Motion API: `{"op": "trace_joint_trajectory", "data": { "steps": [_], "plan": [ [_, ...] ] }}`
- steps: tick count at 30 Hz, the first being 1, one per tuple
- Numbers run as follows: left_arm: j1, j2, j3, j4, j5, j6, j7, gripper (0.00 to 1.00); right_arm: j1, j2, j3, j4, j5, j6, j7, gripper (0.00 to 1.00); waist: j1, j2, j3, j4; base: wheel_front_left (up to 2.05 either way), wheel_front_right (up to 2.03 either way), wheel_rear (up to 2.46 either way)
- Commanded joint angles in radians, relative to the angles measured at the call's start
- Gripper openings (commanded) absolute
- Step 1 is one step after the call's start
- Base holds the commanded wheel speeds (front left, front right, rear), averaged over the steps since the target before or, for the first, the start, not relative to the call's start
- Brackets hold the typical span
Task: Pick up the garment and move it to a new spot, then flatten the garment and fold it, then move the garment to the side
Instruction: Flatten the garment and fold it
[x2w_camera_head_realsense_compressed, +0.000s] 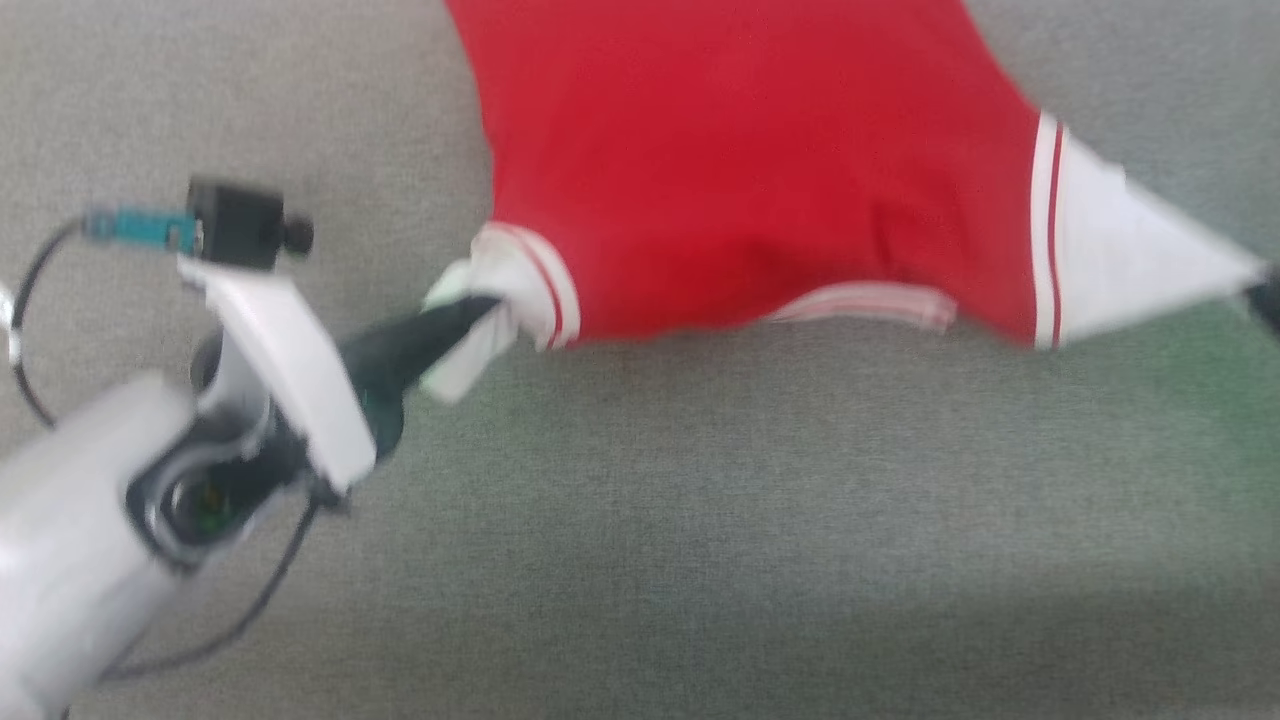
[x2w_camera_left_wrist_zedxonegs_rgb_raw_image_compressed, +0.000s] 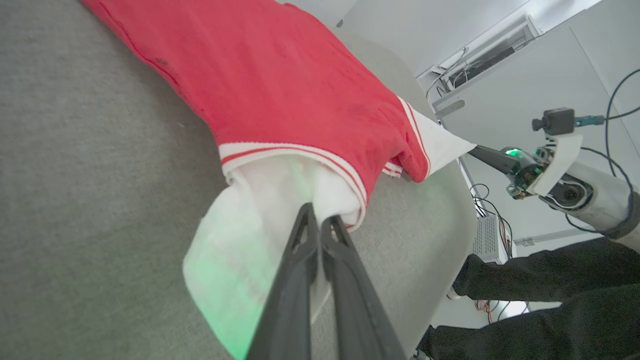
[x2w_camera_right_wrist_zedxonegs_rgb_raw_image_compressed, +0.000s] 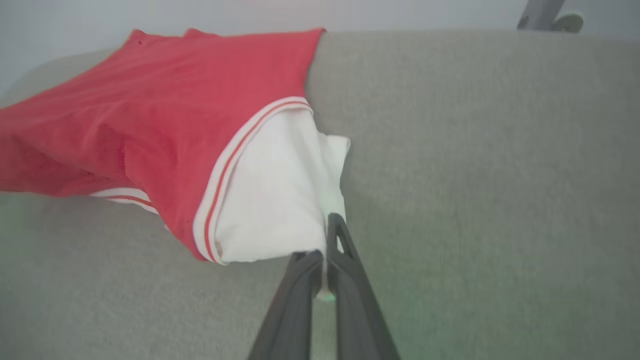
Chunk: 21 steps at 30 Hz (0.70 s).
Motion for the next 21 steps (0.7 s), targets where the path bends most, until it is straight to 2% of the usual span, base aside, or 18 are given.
{"op": "trace_joint_trajectory", "data": {
  "steps": [1, 10, 17, 19, 21],
  "plan": [
    [0.033, 0.013, -0.001, -0.023, 0.005, 0.0, -0.009, 0.0, 0.034, -0.016, 0.006, -0.025, 0.009, -0.002, 0.001, 0.0, 0.0, 0.0, -0.014, -0.006, 0.0, 0.0, 0.0],
    [0.231, 0.123, -0.025, -0.177, 0.04, 0.0, -0.094, 0.0, 0.293, -0.157, 0.041, -0.23, 0.115, -0.002, -0.02, 0.0, 0.0, 0.0, -0.054, -0.006, 0.0, 0.0, 0.0],
    [0.35, 0.224, 0.013, -0.343, -0.029, 0.0, -0.14, 0.0, 0.425, -0.302, 0.04, -0.375, 0.205, -0.002, -0.121, 0.0, 0.0, 0.0, -0.062, -0.006, 0.0, 0.0, 0.0],
    [0.367, 0.256, 0.021, -0.365, -0.017, 0.0, -0.136, 0.0, 0.448, -0.329, 0.04, -0.408, 0.222, -0.002, -0.151, 0.0, 0.0, 0.0, -0.06, -0.007, 0.0, 0.0, 0.0],
    [0.376, 0.258, 0.025, -0.367, -0.021, 0.001, -0.142, 0.0, 0.454, -0.339, 0.038, -0.415, 0.232, -0.002, -0.164, 0.0, 0.0, 0.0, -0.06, -0.007, 0.0, 0.0, 0.0]
  ]
}}
